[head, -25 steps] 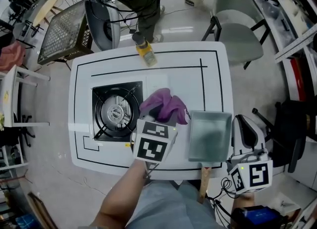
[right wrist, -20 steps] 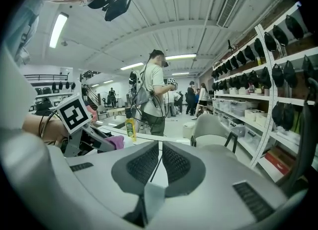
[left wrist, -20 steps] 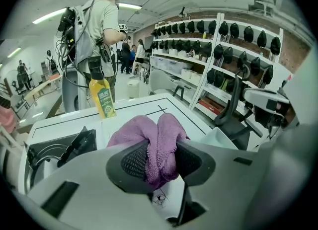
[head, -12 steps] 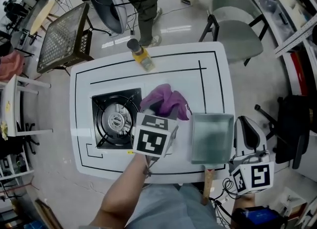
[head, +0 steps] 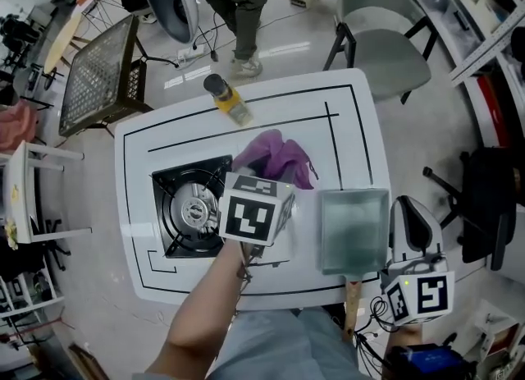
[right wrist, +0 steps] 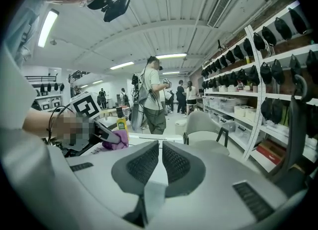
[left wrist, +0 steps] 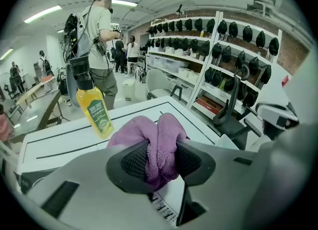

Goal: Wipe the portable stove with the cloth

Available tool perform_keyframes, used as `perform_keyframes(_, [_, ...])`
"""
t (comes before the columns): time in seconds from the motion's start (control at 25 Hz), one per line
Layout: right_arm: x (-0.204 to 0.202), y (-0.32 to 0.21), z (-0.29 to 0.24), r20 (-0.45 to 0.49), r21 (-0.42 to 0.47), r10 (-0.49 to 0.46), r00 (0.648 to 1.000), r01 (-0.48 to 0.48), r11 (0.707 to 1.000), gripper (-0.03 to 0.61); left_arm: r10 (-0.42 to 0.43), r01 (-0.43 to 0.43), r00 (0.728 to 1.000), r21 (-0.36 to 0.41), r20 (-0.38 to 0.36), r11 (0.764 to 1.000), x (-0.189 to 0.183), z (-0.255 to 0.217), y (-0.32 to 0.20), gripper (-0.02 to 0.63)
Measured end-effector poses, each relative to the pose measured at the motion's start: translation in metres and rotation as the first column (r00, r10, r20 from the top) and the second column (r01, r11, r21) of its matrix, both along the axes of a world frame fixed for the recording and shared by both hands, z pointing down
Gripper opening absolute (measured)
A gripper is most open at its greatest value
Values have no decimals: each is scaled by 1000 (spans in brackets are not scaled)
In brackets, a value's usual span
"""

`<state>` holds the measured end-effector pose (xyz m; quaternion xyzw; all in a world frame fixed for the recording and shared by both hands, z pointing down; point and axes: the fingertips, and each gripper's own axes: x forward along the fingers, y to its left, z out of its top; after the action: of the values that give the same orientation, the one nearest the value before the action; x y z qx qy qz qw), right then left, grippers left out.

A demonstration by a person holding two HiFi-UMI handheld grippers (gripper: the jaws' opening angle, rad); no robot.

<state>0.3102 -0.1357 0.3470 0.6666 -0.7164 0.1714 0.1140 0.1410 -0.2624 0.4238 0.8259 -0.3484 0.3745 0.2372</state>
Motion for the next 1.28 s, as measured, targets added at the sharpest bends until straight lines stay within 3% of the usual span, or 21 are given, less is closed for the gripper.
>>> perform_keyframes(0.4, [-7,15,-2,-5,-5,76,997,-76,997,54,42,-42,999,37,-13,998,3,-8,-21,152])
perform_keyframes(0.6, [-19,24,-8,-5,6,100,995,-100,995,54,59,-49,995,120,-84,992,7,-32,-25,152])
perform_keyframes(0.72, [-26,28,-15,6,25,92,996,-92,995,54,67,-46,991,171,-116,984,10,-51,-25,152])
perform_keyframes(0.96, [-29,39,-32,62,92,42,997,-48,995,54,113,-84,984,202,-140,976,26,-92,-15,152])
perform_keyframes(1.28, [-25,48,-15,122,88,50,991,-61,994,54,209,-180,940,128,-269,975,44,-117,-8,152])
